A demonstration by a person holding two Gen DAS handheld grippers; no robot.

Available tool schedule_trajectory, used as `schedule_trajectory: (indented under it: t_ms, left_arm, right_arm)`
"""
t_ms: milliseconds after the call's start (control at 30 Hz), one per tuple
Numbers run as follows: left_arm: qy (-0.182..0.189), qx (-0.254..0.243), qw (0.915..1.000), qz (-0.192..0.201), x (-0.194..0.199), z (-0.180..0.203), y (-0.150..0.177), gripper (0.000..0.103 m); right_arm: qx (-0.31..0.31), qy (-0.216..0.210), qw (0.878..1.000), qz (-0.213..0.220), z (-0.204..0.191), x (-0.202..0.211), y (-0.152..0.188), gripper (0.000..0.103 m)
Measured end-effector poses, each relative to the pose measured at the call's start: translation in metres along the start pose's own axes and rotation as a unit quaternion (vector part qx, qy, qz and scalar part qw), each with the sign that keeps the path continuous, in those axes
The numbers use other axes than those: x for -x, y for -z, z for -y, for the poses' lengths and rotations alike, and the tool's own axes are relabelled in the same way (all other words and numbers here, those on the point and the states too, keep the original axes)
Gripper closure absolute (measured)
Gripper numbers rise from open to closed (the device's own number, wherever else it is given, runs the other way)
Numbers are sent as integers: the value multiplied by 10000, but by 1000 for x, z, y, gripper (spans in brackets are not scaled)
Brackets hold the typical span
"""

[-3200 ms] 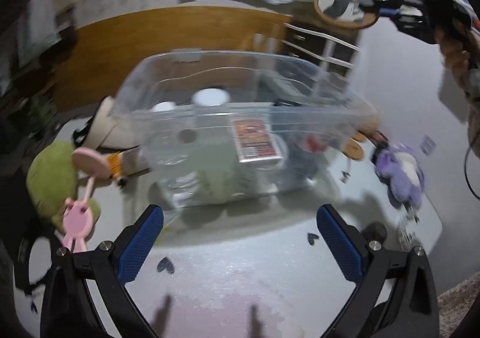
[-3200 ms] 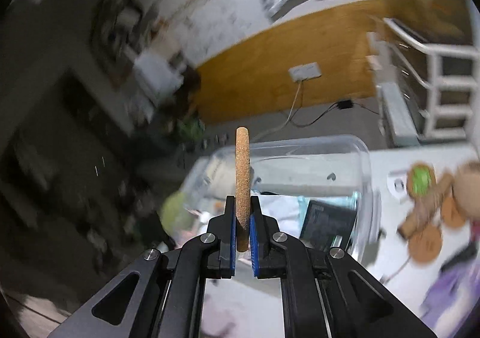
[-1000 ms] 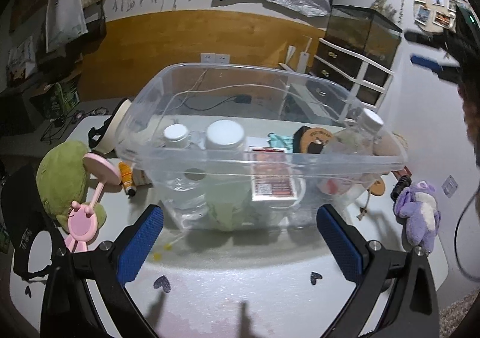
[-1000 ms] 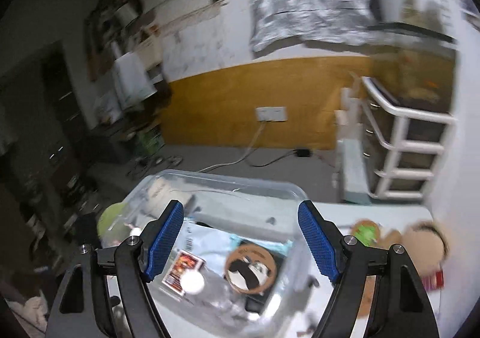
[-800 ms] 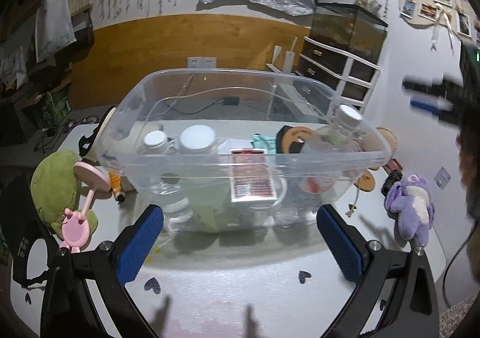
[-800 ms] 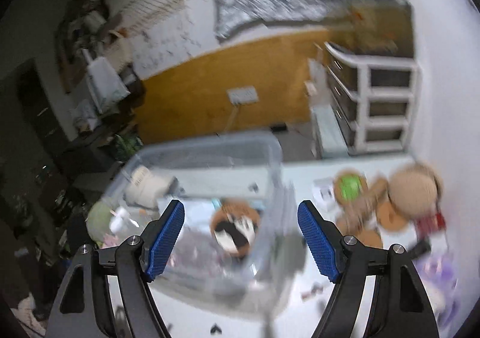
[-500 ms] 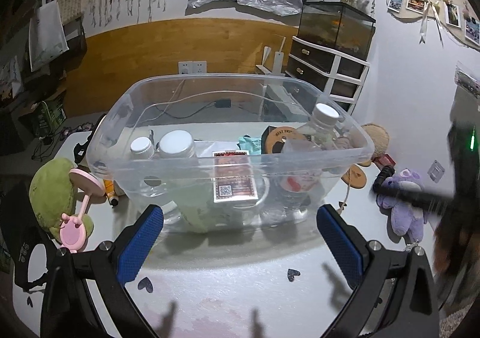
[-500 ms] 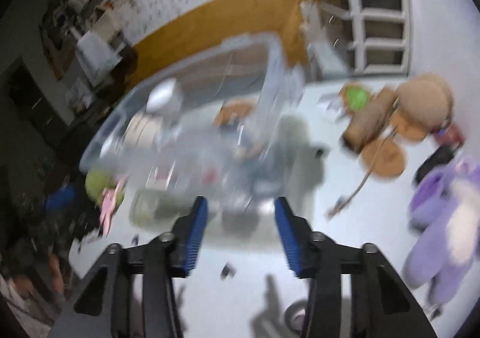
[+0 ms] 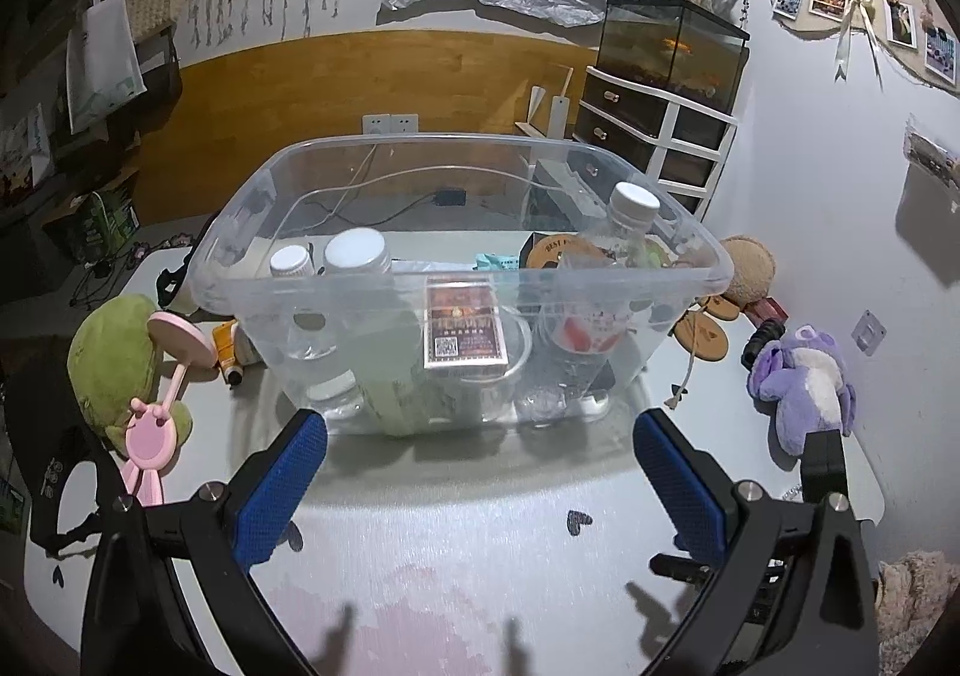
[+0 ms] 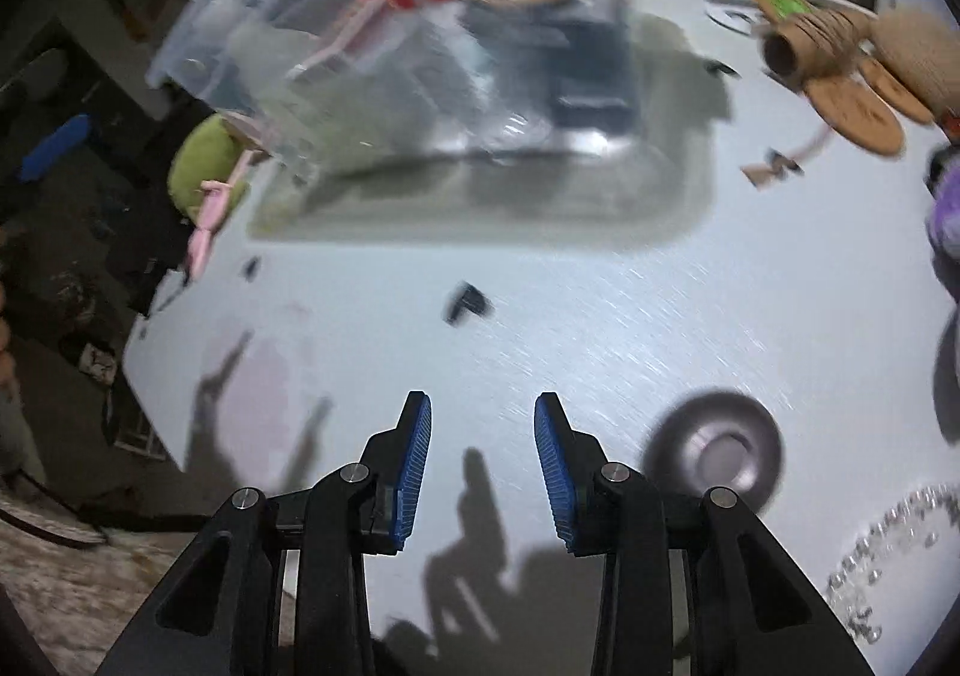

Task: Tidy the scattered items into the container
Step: 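Withdraw the right tool and move it toward the cork coasters by the twine tube, then bring the right gripper to the plain printed cork coaster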

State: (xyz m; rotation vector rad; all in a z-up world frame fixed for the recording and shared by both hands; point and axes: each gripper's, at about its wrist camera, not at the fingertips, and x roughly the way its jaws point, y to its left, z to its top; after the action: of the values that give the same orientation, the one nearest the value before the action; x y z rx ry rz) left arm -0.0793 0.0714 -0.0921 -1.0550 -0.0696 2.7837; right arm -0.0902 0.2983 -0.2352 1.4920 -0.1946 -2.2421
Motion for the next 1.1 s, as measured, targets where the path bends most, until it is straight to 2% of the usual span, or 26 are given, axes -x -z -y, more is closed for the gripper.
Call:
schedule_trajectory:
  t_ms: [333, 467, 567, 700, 733, 800, 900, 1100]
  left_arm:
    - [46, -14, 10000, -63, -2, 7, 5, 0]
    - [32, -31, 10000, -67, -4, 10, 3, 0]
    - [-7, -15, 10000, -62, -5, 12, 1, 0]
    - [-96, 38, 9999, -64, -7, 12, 0, 0]
    - [-124, 55, 9999, -69, -8, 12, 0, 0]
    - [-182, 99, 9997, -85, -9, 11, -1, 0]
    - [-300, 187, 9993, -107, -13, 7, -3, 0]
    - [-550, 326, 9979, -97, -16, -1, -6, 0]
  right_arm:
    - [-556, 625, 9965, 23, 56, 9, 12, 67]
    - [-723, 463, 9962, 165, 69, 27, 0, 67]
    - [-553, 568, 9958, 460, 78, 49, -29, 67]
    - [-642, 1014, 9892, 839, 111, 67, -76, 68]
    - [-685, 1134, 9871, 894, 121, 68, -88, 76]
    - [-773, 1463, 9818, 932, 143, 65, -111, 85]
    - [-1016, 1787, 9754, 795, 178, 53, -141, 89]
    - [-1236, 2032, 9708, 323, 218, 14, -180, 91]
